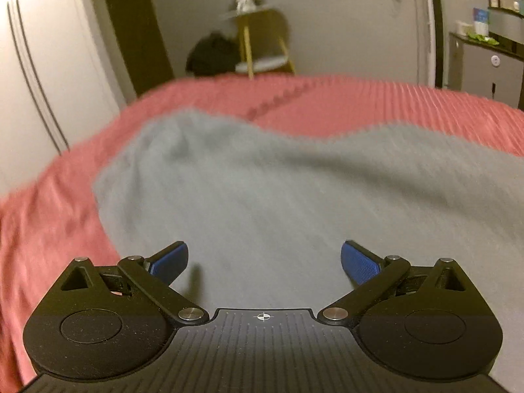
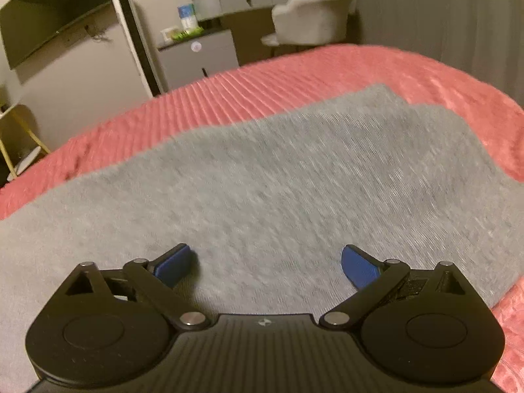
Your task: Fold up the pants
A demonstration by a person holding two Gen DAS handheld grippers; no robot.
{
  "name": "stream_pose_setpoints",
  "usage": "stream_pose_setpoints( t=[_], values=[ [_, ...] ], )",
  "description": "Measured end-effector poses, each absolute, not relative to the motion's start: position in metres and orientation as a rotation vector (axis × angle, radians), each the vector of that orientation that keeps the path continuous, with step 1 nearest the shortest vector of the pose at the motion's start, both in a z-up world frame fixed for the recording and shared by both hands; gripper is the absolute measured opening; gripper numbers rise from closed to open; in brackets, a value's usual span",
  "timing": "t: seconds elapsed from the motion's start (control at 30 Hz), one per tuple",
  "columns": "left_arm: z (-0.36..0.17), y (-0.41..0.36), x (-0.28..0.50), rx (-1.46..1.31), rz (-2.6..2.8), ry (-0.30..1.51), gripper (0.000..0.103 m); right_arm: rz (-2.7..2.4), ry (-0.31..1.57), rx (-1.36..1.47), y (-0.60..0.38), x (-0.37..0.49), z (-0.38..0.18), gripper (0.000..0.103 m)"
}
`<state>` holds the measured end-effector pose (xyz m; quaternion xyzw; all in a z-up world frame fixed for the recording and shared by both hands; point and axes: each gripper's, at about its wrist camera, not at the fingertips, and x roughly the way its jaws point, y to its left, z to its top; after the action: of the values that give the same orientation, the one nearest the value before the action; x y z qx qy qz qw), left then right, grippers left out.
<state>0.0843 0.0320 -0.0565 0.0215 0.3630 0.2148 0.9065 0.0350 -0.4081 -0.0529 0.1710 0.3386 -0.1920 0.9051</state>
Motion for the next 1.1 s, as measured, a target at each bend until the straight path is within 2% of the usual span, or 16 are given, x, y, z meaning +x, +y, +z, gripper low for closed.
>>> stream_pose_setpoints(
  t=[0.07, 0.1, 0.17, 0.33, 0.47, 0.53, 0.57, 0.6, 0.63, 0.67, 0.9, 1.0, 1.07, 1.1],
  values=[
    [-0.067, 0.035, 0.086, 0.068, 0.439, 0.716, 0.103, -0.327, 0.653, 0.345, -0.396, 0.034, -0.044, 0.078],
    [-0.067, 0.034, 0.083, 0.086, 0.43, 0.681, 0.103, -0.285, 0.639, 0.33, -0.387, 0.037, -0.04, 0.074],
    [-0.071, 0.043, 0.086, 0.109, 0.427, 0.63, 0.103, -0.197, 0.652, 0.293, -0.368, 0.048, -0.04, 0.049],
    [-0.074, 0.051, 0.092, 0.007, 0.465, 0.608, 0.103, -0.076, 0.649, 0.101, -0.332, 0.073, -0.048, 0.045],
    [-0.074, 0.039, 0.087, 0.051, 0.479, 0.594, 0.103, -0.289, 0.649, 0.184, -0.399, 0.092, -0.051, 0.039],
    [-0.073, 0.039, 0.087, 0.051, 0.488, 0.592, 0.103, -0.412, 0.648, 0.249, -0.444, 0.092, -0.04, 0.039],
    [-0.073, 0.039, 0.087, 0.044, 0.49, 0.591, 0.103, -0.46, 0.61, 0.275, -0.466, 0.086, -0.027, 0.043],
    [-0.073, 0.038, 0.087, 0.042, 0.492, 0.587, 0.103, -0.512, 0.574, 0.283, -0.481, 0.078, -0.017, 0.057],
    [-0.073, 0.037, 0.089, 0.046, 0.499, 0.586, 0.103, -0.568, 0.526, 0.294, -0.5, 0.066, -0.006, 0.08],
    [-0.073, 0.036, 0.09, 0.051, 0.506, 0.582, 0.103, -0.592, 0.496, 0.311, -0.516, 0.056, 0.002, 0.093],
    [-0.065, 0.016, 0.084, 0.16, 0.474, 0.508, 0.103, -0.509, 0.653, 0.447, -0.606, 0.026, -0.004, 0.088],
    [-0.057, 0.001, 0.076, 0.177, 0.406, 0.487, 0.103, -0.411, 0.705, 0.402, -0.602, 0.028, -0.014, 0.074],
    [-0.05, -0.009, 0.07, 0.174, 0.369, 0.486, 0.103, -0.41, 0.722, 0.309, -0.59, 0.03, -0.017, 0.029],
    [-0.047, -0.013, 0.067, 0.172, 0.346, 0.481, 0.103, -0.406, 0.727, 0.276, -0.586, 0.029, -0.017, 0.026]
  ],
)
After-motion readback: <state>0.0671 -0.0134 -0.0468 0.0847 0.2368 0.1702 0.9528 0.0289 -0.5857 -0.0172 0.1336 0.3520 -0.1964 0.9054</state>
